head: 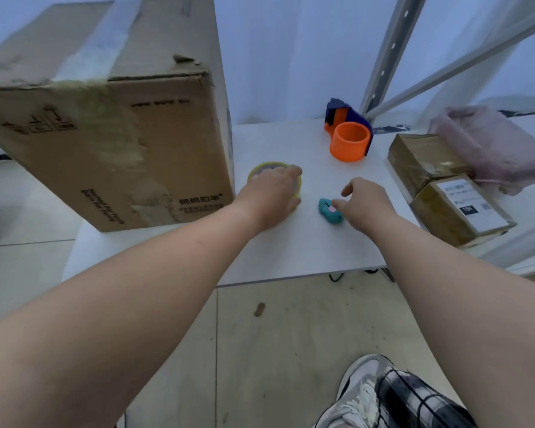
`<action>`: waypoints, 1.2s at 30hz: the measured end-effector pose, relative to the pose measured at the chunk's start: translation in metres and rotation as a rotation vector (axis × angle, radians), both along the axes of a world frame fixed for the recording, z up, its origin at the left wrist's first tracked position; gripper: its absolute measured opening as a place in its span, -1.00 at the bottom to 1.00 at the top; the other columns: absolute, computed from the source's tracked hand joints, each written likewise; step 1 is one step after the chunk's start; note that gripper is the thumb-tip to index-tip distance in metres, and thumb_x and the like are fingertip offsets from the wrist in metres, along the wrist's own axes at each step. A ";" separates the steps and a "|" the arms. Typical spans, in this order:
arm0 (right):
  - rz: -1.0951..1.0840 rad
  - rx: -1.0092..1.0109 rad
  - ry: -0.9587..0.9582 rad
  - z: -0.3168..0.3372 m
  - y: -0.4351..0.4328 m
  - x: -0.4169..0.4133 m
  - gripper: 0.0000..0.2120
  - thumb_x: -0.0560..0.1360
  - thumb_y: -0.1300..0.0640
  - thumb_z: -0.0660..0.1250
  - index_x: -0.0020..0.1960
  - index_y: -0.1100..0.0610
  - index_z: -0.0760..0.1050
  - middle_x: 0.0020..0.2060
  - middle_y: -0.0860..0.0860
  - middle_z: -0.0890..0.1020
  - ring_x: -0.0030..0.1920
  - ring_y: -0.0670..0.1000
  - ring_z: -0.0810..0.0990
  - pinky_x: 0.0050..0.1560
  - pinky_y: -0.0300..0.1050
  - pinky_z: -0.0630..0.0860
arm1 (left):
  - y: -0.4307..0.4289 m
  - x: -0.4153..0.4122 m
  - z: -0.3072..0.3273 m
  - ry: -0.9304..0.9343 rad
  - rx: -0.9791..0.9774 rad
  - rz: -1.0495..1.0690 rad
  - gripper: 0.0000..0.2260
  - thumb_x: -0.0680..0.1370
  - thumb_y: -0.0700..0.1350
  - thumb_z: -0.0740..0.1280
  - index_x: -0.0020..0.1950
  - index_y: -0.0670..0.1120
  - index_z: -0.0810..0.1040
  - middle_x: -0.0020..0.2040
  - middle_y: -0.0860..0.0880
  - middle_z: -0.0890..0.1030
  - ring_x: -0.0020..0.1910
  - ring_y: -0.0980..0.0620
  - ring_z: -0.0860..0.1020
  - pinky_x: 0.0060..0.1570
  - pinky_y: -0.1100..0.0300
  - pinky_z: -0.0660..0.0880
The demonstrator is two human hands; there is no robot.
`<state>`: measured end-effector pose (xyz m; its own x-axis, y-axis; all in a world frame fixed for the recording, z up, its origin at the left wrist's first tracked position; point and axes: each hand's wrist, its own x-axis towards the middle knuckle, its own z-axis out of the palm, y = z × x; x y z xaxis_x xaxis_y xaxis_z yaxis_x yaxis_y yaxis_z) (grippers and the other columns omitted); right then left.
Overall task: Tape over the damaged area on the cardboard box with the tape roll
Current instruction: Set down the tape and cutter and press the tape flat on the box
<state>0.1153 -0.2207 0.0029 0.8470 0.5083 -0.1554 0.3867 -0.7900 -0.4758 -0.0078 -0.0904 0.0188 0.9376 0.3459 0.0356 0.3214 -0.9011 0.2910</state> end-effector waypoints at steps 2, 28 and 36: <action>0.024 0.018 -0.044 0.011 0.006 -0.006 -0.70 0.48 0.06 0.31 0.16 0.17 0.43 0.13 0.17 0.52 0.08 0.15 0.50 0.00 0.00 0.47 | -0.003 -0.013 0.012 -0.063 -0.068 -0.009 -0.61 0.57 -0.07 0.23 0.39 -0.09 0.31 0.28 -0.11 0.48 0.25 -0.10 0.42 0.19 0.08 0.34; 0.293 0.638 0.080 0.098 0.123 -0.174 -0.86 0.48 0.17 0.23 0.00 0.07 0.53 -0.17 -0.02 0.55 -0.21 -0.15 0.46 -0.32 -0.33 0.33 | 0.076 -0.194 0.075 -0.697 -1.099 0.882 -0.63 0.54 -0.14 0.34 0.32 -0.14 0.39 0.24 -0.13 0.50 0.18 -0.09 0.47 0.19 0.06 0.43; 0.322 0.633 0.082 0.094 0.124 -0.171 -0.85 0.46 0.20 0.21 -0.04 0.04 0.51 -0.18 -0.03 0.53 -0.22 -0.15 0.46 -0.33 -0.34 0.31 | 0.061 -0.154 0.062 -0.860 -1.075 1.073 -0.86 0.51 -0.16 0.37 0.02 -0.10 0.48 0.02 -0.09 0.56 0.01 -0.08 0.53 -0.06 0.12 0.46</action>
<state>-0.0556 -0.0963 0.0967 0.6380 0.7448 0.1955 0.4977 -0.2052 -0.8428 -0.1620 -0.0295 0.0806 0.1355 0.9489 -0.2850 0.0410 0.2820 0.9585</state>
